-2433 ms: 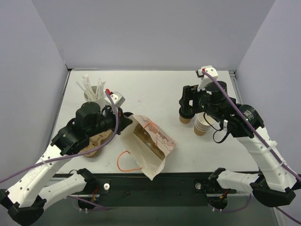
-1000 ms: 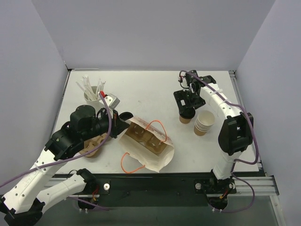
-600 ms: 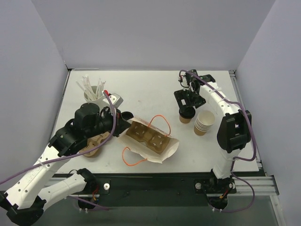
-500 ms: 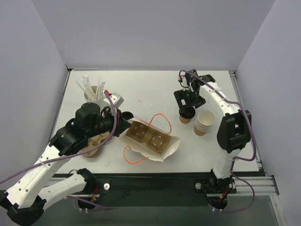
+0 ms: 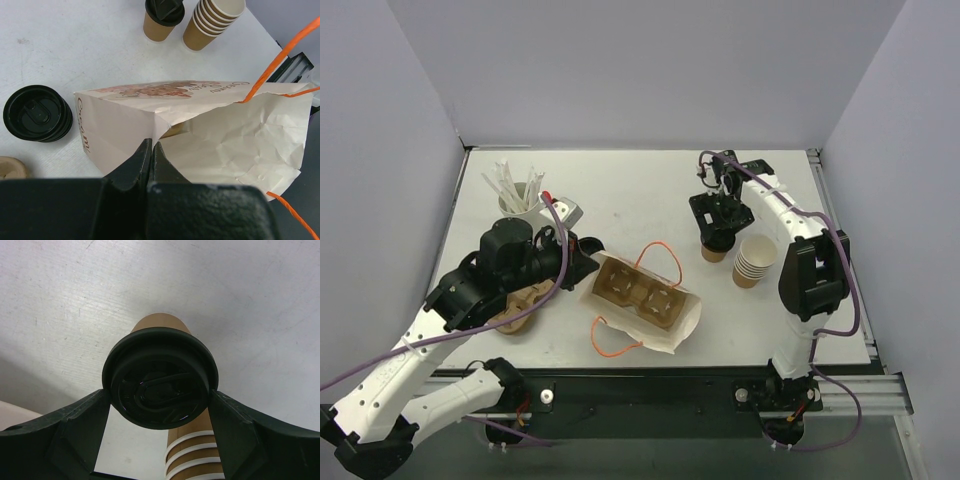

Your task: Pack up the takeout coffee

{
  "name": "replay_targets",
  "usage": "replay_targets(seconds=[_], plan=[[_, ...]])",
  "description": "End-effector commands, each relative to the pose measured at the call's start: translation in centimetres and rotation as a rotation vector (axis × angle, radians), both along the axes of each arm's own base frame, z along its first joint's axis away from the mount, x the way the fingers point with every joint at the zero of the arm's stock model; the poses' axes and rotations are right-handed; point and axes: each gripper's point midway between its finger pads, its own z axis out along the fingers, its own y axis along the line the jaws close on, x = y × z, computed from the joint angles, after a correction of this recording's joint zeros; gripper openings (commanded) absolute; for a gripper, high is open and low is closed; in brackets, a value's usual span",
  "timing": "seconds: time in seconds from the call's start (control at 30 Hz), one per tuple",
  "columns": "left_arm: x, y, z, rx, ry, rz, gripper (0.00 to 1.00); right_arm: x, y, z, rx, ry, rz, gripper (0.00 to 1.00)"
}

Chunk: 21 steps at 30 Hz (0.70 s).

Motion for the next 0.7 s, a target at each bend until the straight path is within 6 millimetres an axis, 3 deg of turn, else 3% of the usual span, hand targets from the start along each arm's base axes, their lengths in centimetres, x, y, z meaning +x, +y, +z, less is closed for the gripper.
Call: replay_targets(seconds=[0.0, 0.23, 0.33, 0.5, 0.53, 0.6, 0.63, 0.67], plan=[[0.0, -0.5, 3.2, -0.064, -0.071, -0.020, 0.00, -0.7, -0.6, -0.6, -0.003, 0.044, -0.010, 0.77], [0.2, -0.7, 3.2, -0.072, -0.061, -0.015, 0.00, -0.5, -1.3, 0.7, -0.024, 0.002, -0.038, 0.61], [0.5, -0.9, 3.2, -0.075, -0.049, -0.006, 0.00, 0.0, -1.3, 3.4, -0.007, -0.067, -0.057, 0.58], [1.2, -1.1, 2.9, -0.065, -0.023, 0.024, 0.00, -0.2, -1.1, 10.7, 0.052, -0.236, -0.084, 0.54], [1.5, -1.3, 2.8, -0.059, -0.017, 0.027, 0.00, -0.3, -0.8, 13.6, 0.076, -0.311, -0.077, 0.54], [1.8, -1.4, 2.9, -0.062, -0.013, 0.039, 0.00, -1.0, -0.6, 16.3, 0.096, -0.374, -0.066, 0.53], [2.1, -1.6, 2.8, -0.057, -0.005, 0.043, 0.00, -1.7, -0.2, 19.1, 0.123, -0.449, -0.052, 0.53], [2.3, -1.8, 2.9, -0.058, -0.004, 0.044, 0.00, -2.1, -0.1, 20.5, 0.138, -0.483, -0.045, 0.53]])
